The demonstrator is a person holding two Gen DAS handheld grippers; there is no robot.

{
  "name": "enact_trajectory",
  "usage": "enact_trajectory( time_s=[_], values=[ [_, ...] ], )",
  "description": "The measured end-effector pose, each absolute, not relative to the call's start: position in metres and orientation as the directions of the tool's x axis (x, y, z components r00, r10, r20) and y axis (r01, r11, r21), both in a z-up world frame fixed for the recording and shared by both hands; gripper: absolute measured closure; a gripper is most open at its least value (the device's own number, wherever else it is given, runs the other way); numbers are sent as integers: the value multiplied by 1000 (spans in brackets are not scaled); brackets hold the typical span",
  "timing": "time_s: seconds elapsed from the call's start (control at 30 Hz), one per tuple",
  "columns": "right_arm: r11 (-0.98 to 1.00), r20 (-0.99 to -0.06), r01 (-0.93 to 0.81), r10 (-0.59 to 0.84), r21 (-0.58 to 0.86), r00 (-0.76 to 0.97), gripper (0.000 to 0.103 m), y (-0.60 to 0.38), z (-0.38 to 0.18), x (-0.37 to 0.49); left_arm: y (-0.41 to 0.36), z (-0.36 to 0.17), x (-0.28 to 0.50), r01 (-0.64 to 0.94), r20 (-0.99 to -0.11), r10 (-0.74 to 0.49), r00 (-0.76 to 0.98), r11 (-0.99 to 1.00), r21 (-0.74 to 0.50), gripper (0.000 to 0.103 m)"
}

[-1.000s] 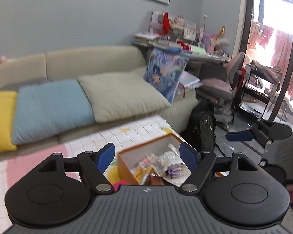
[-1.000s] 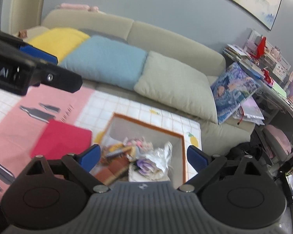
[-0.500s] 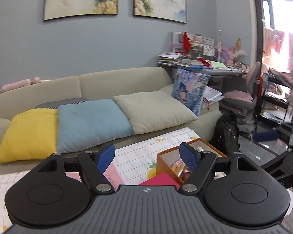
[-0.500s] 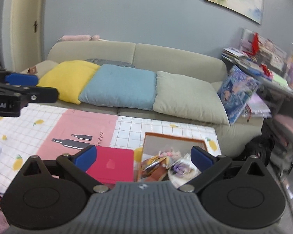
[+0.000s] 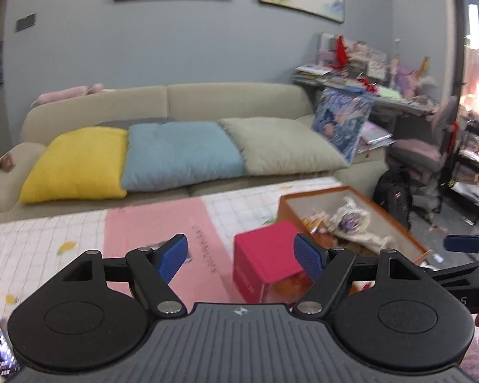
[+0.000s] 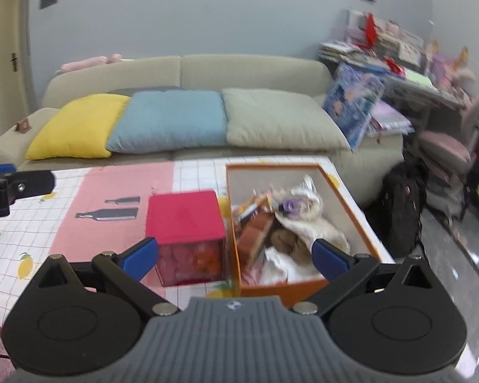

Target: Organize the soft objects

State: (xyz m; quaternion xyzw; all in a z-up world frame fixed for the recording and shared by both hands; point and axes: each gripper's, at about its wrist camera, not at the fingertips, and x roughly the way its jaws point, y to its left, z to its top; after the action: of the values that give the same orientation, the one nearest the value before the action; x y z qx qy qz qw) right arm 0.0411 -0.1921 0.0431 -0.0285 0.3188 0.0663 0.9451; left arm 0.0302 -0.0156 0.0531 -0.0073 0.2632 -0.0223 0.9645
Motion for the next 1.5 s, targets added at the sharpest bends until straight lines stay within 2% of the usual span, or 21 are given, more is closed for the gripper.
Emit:
enact_trajectory(
  time_s=[0.13, 0.3, 0.53, 1.5],
  values=[
    [992, -619, -123, 78, -31, 781, 3, -187, 26, 38, -14, 36, 24, 32, -539, -48, 841, 999, -40, 13],
    [991, -655, -126, 74, -33, 752, 3, -182, 12, 40, -17, 12, 27, 27, -630, -71, 774, 997, -78, 13],
    [993, -738, -117, 73, -8, 671, 3, -180, -10, 48, -13, -9, 31, -11, -718, -41, 695, 998, -68, 13],
    [991, -720, -131, 67, -34, 691, 3, -174, -6, 44, -12, -6, 31, -9, -726, -31, 687, 999, -52, 13]
  ],
)
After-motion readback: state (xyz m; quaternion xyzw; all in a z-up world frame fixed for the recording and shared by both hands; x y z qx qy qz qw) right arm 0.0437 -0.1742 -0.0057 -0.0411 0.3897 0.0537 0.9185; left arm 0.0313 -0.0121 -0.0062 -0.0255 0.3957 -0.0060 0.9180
